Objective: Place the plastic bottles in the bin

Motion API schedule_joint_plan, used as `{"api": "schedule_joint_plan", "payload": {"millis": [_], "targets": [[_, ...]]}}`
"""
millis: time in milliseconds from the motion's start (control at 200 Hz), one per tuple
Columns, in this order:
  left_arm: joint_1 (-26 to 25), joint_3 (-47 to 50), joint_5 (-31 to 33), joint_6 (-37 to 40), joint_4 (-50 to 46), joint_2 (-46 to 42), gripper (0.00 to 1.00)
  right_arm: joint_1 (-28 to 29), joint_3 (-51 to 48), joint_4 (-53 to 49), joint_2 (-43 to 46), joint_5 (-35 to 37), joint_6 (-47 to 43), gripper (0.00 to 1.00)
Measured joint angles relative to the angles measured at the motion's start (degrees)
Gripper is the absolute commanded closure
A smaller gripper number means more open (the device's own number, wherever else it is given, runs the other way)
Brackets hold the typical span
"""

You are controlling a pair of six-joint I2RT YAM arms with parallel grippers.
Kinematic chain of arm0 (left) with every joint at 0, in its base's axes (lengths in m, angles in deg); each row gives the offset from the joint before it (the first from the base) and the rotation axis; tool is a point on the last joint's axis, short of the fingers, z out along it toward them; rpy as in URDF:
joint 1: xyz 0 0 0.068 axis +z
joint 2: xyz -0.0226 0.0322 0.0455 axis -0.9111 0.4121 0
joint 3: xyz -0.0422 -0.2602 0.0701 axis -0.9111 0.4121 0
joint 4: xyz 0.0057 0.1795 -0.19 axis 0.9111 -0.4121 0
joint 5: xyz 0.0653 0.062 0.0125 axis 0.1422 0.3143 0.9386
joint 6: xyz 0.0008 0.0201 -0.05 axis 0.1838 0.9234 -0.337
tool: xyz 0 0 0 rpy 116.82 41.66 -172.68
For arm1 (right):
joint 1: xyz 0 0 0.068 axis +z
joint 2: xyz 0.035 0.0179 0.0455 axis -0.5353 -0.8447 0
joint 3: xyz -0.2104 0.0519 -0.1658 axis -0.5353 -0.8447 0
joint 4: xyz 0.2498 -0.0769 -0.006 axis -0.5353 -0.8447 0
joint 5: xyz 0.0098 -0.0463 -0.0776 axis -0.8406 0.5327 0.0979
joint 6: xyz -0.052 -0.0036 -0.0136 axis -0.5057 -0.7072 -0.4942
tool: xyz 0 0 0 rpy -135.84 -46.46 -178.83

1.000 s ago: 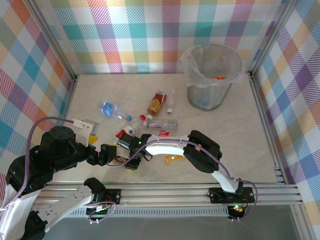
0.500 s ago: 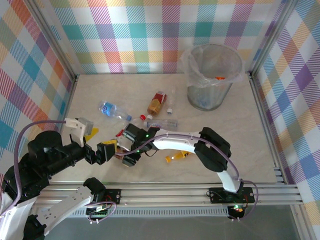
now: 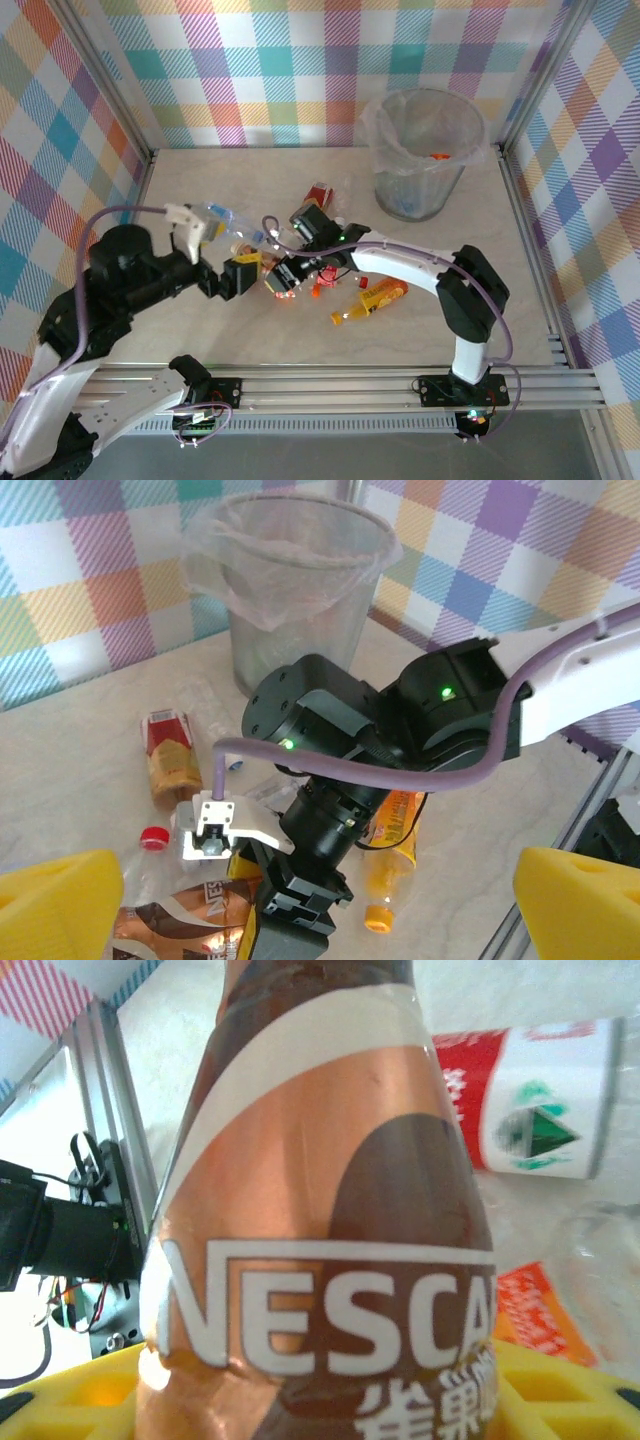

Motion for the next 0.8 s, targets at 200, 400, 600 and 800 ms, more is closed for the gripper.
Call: {"api": "schedule_joint_plan", "payload": {"millis": [200,400,600,800], "targets": [[0.0,0.0,-5.0,2.4,6.6,7.7,0.00,-4.9,-2.5,-0.9,6.4,4.6,1.2,0.51],[0.0,0.0,-9.6,2.8,13.8,14.0,0.00,-10.4,-2.7,-4.6,12.6,10.8,1.6,0.51],[0.0,0.0,-12.0,2.3,18.1,18.7,0.00,-14.8,-1.9,-9.9,17.2,17.3,1.6,0.51],[0.0,2.6,-13.8,0.5,23.0,20.6,0.00,-18.6,1.2,-12.7,21.1,23.6,1.6,0.52]]}}
